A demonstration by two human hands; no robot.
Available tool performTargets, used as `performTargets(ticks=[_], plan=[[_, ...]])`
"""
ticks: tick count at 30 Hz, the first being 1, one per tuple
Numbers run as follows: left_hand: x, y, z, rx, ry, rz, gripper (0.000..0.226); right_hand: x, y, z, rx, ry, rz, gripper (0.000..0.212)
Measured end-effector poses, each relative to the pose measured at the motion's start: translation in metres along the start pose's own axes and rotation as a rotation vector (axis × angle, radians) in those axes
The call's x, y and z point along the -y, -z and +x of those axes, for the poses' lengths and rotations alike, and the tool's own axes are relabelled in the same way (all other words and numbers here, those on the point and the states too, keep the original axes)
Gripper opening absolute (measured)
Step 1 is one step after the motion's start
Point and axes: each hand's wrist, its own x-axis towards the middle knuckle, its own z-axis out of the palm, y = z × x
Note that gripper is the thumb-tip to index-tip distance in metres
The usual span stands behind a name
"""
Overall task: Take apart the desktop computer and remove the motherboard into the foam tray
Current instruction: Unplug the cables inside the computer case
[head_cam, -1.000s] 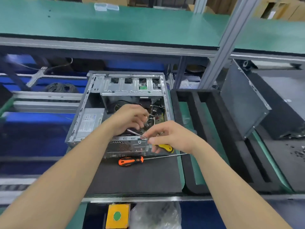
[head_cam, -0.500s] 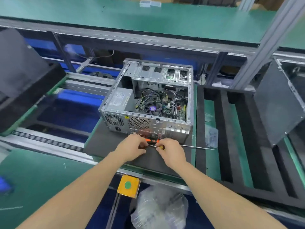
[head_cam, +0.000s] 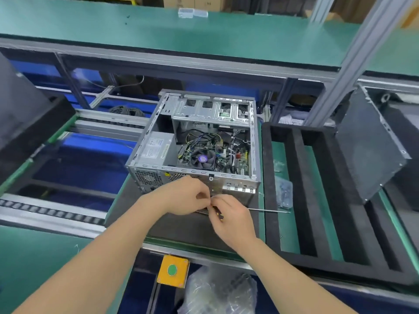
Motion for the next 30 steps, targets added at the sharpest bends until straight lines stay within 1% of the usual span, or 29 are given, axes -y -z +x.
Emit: performTargets(ticks=[2,3,5,6,8,11,14,16,17,19,20,21,22,23,24,26,28,30], plan=[[-0.01,0.034,-0.004,-0.036,-0.071,-0.042,0.027,0.013,0.013,0.014,-0.089,0.054,0.085,0.007],[-0.014,0.05,-0.003,-0.072,-0.091,-0.138,0.03,0.019,0.021,0.025,-0.136,0.076,0.126,0.008],[-0.015,0.073,0.009,-0.18,-0.097,-0.443,0.027,0.029,0.038,0.056,-0.243,0.058,0.182,0.011],[-0.014,0.08,0.02,-0.252,-0.076,-0.567,0.023,0.032,0.046,0.074,-0.291,-0.006,0.195,0.012],[-0.008,0.087,0.05,-0.373,0.011,-0.722,0.016,0.033,0.057,0.11,-0.325,-0.236,0.21,0.014],[0.002,0.087,0.099,-0.42,0.166,-0.873,0.013,0.019,0.056,0.15,-0.195,-0.647,0.277,0.022],[0.01,0.079,0.14,-0.388,0.292,-0.986,0.012,0.001,0.046,0.171,-0.07,-0.949,0.358,0.034],[0.012,0.072,0.161,-0.34,0.348,-1.001,0.014,-0.006,0.036,0.18,-0.044,-1.081,0.407,0.036],[0.013,0.067,0.166,-0.314,0.369,-0.998,0.014,-0.01,0.03,0.183,-0.049,-1.11,0.41,0.036],[0.017,0.06,0.179,-0.263,0.369,-1.006,0.015,-0.018,0.016,0.192,-0.097,-1.136,0.401,0.033],[0.018,0.057,0.183,-0.235,0.348,-1.018,0.011,-0.021,0.009,0.196,-0.117,-1.154,0.394,0.032],[0.019,0.055,0.186,-0.211,0.325,-1.041,0.018,-0.023,0.003,0.199,-0.125,-1.177,0.393,0.034],[0.02,0.053,0.189,-0.191,0.3,-1.072,0.018,-0.026,-0.003,0.203,-0.128,-1.211,0.403,0.047],[0.02,0.052,0.19,-0.179,0.279,-1.109,0.012,-0.027,-0.009,0.206,-0.13,-1.256,0.431,0.058],[0.021,0.049,0.194,-0.171,0.27,-1.131,0.015,-0.029,-0.014,0.21,-0.139,-1.302,0.467,0.062],[0.024,0.046,0.2,-0.147,0.259,-1.145,0.025,-0.034,-0.021,0.216,-0.196,-1.391,0.531,0.058],[0.023,0.046,0.2,-0.098,0.239,-1.181,0.022,-0.043,-0.025,0.222,-0.28,-1.472,0.571,0.051],[0.022,0.047,0.201,-0.057,0.247,-1.205,0.02,-0.053,-0.027,0.227,-0.343,-1.522,0.635,0.052]])
